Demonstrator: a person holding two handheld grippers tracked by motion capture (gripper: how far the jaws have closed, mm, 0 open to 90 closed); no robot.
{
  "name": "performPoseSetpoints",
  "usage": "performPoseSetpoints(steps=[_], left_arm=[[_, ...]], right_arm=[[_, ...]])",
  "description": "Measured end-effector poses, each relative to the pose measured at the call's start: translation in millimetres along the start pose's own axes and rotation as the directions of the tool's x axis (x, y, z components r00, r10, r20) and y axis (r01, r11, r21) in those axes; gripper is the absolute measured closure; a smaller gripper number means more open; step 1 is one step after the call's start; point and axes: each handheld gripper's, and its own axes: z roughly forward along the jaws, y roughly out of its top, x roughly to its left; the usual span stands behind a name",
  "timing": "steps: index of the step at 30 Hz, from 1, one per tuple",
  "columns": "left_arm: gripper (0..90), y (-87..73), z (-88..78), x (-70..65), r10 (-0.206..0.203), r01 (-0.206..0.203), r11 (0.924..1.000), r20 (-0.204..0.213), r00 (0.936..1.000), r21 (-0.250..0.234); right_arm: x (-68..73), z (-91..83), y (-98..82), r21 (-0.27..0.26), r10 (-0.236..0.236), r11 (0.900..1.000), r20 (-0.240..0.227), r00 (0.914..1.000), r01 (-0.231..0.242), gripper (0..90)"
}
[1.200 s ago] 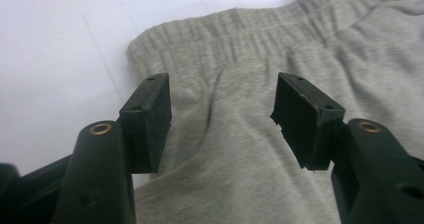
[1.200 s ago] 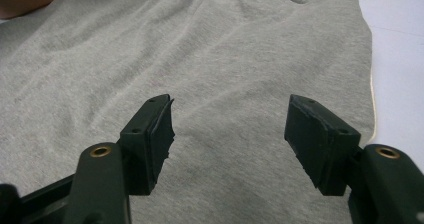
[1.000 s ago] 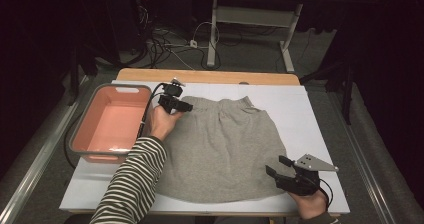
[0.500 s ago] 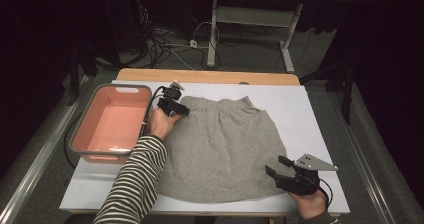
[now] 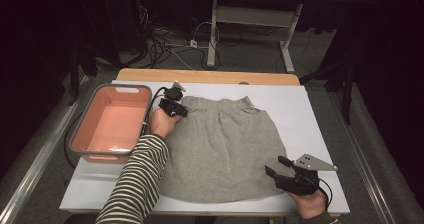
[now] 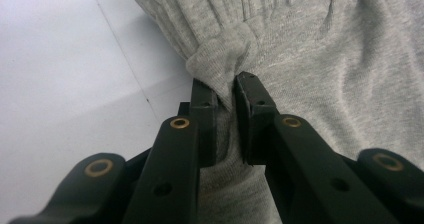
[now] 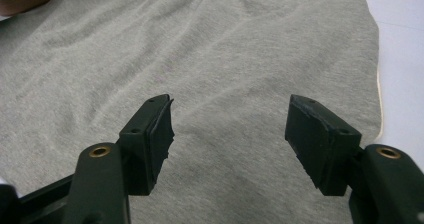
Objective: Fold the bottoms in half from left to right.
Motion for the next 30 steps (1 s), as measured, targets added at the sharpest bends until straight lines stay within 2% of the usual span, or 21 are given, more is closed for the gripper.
performPoseSetpoints(steps=[11, 17, 24, 27, 30], left_arm=[[79.3, 0.9, -3.9, -1.6, -0.001, 0.001, 1.0, 0.009, 1.0, 0.0], [79.3, 0.6, -16.0, -6.8, 0.026, -0.026, 0.9996, 0.027, 0.9993, -0.016], [79.3, -1.4, -29.7, -12.8, 0.059, -0.057, 0.9977, 0.057, 0.9966, -0.038], [79.2, -1.9, -33.7, -15.7, 0.074, -0.071, 0.9965, 0.069, 0.9949, -0.045], [79.3, -2.6, -37.0, -17.4, 0.085, -0.082, 0.9955, 0.079, 0.9932, -0.049]], right_arm=[[-0.1, -0.2, 0.2, -0.003, -0.001, 1.0, -0.003, 1.0, 0.001, 35.9], [0.7, -0.9, 1.1, -0.011, 0.012, 1.0, 0.006, 0.9999, -0.012, 32.8], [6.0, 2.3, 2.8, -0.009, 0.006, 1.0, -0.013, 0.9999, -0.006, 35.8], [9.1, 4.6, 4.9, -0.019, 0.011, 1.0, -0.053, 0.9986, -0.012, 35.8], [14.5, 8.3, 6.3, -0.009, -0.01, 1.0, -0.059, 0.9982, 0.009, 36.1]])
